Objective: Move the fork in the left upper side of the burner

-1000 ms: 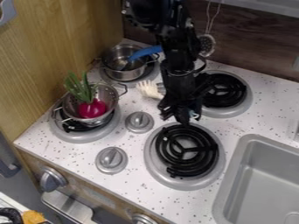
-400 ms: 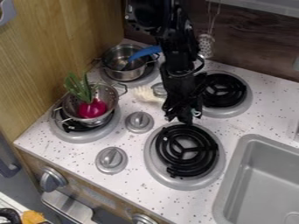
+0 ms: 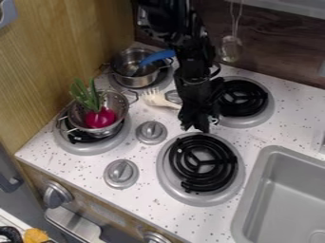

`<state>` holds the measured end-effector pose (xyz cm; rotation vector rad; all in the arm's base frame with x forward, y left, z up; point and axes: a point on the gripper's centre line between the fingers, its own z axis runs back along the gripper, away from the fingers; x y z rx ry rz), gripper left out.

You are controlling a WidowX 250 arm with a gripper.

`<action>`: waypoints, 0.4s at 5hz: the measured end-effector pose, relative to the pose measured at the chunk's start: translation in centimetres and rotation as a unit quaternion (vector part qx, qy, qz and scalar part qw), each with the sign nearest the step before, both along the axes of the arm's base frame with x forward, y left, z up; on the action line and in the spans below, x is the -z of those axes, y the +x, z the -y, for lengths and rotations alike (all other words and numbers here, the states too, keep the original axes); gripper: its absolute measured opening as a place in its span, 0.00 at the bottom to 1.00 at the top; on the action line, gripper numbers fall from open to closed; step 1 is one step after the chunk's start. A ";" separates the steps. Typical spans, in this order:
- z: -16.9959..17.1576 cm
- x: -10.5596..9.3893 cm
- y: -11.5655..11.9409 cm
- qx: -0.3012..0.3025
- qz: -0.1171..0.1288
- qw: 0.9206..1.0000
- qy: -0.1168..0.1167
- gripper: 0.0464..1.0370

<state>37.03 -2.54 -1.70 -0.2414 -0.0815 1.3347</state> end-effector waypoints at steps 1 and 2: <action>0.3 0.6 0.9 -0.021 0.006 1.000 0.017 0.28; 0.3 0.3 1.5 -0.044 0.017 0.998 0.045 0.56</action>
